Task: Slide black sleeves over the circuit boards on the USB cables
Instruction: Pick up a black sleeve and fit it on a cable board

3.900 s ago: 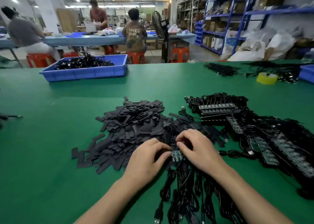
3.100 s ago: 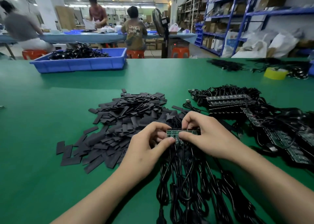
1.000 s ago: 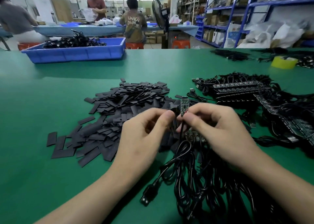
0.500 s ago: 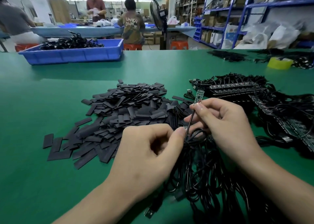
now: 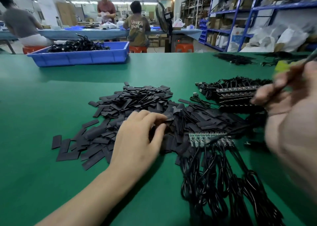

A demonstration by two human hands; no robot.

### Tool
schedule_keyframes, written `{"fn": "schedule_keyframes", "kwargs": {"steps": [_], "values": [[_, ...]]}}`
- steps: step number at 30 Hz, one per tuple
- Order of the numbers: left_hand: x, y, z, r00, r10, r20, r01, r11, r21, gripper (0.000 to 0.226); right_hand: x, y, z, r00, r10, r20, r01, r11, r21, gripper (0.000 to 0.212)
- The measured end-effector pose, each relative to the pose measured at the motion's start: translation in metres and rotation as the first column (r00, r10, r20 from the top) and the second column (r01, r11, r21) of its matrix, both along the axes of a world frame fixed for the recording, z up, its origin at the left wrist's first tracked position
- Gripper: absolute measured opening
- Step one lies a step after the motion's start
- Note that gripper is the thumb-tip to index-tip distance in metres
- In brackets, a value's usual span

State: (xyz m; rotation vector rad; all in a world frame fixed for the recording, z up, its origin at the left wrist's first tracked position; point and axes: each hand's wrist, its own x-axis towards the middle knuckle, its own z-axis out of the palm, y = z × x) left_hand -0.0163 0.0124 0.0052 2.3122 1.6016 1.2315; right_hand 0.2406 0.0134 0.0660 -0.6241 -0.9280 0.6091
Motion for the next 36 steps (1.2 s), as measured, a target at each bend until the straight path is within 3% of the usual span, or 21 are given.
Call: {"fn": "schedule_keyframes", "kwargs": {"steps": [2, 3, 5, 7, 9, 11, 15, 20, 23, 26, 30, 36], "values": [[0.001, 0.005, -0.002, 0.985, 0.048, -0.165, -0.051, 0.999, -0.018, 0.034, 0.005, -0.004, 0.004, 0.95, -0.186, 0.25, 0.176, 0.982, 0.062, 0.017], [0.003, 0.006, -0.002, 0.972, 0.046, -0.231, -0.056, 0.998, -0.038, 0.04, 0.003, -0.006, 0.003, 0.86, -0.285, 0.423, 0.273, 0.958, 0.09, 0.016], [0.007, 0.008, -0.005, 0.943, 0.032, -0.332, -0.058, 0.996, -0.069, 0.044, -0.008, -0.009, -0.004, 0.54, -0.39, 0.746, 0.384, 0.903, 0.194, 0.014], [0.005, 0.008, -0.006, 0.936, 0.037, -0.351, -0.066, 0.995, -0.072, 0.04, -0.024, -0.01, -0.015, 0.246, -0.317, 0.916, 0.374, 0.903, 0.212, 0.017], [0.001, 0.008, -0.003, 0.949, 0.059, -0.308, -0.077, 0.996, -0.044, 0.031, -0.036, -0.013, -0.022, 0.096, -0.163, 0.982, 0.363, 0.925, 0.118, 0.02], [-0.001, 0.008, -0.001, 0.954, 0.09, -0.286, -0.099, 0.995, -0.016, 0.022, -0.043, -0.015, -0.028, 0.022, -0.026, 0.999, 0.364, 0.931, 0.016, 0.018], [0.0, 0.009, -0.001, 0.965, 0.086, -0.249, -0.095, 0.995, -0.026, 0.018, -0.047, -0.017, -0.035, 0.133, 0.159, 0.978, 0.337, 0.921, -0.196, 0.022], [-0.001, 0.009, -0.002, 0.988, 0.081, -0.131, -0.07, 0.994, 0.083, 0.014, -0.045, -0.015, -0.039, 0.309, 0.266, 0.913, 0.251, 0.903, -0.348, 0.024], [0.001, 0.008, -0.003, 0.989, -0.066, 0.131, 0.056, 0.995, 0.083, 0.017, -0.047, -0.013, -0.04, 0.45, 0.301, 0.84, 0.14, 0.906, -0.4, 0.024], [0.004, 0.006, -0.006, 0.858, -0.249, 0.449, 0.316, 0.946, -0.08, 0.022, -0.045, -0.012, -0.04, 0.62, 0.358, 0.698, -0.006, 0.892, -0.452, 0.021], [0.008, 0.006, -0.009, 0.762, -0.288, 0.58, 0.432, 0.894, -0.123, 0.021, -0.044, -0.012, -0.043, 0.642, 0.473, 0.603, -0.115, 0.837, -0.535, 0.023], [0.009, 0.001, -0.008, 0.79, -0.297, 0.537, 0.417, 0.902, -0.115, 0.02, -0.045, -0.013, -0.044, 0.647, 0.528, 0.55, -0.168, 0.803, -0.573, 0.027]]}}
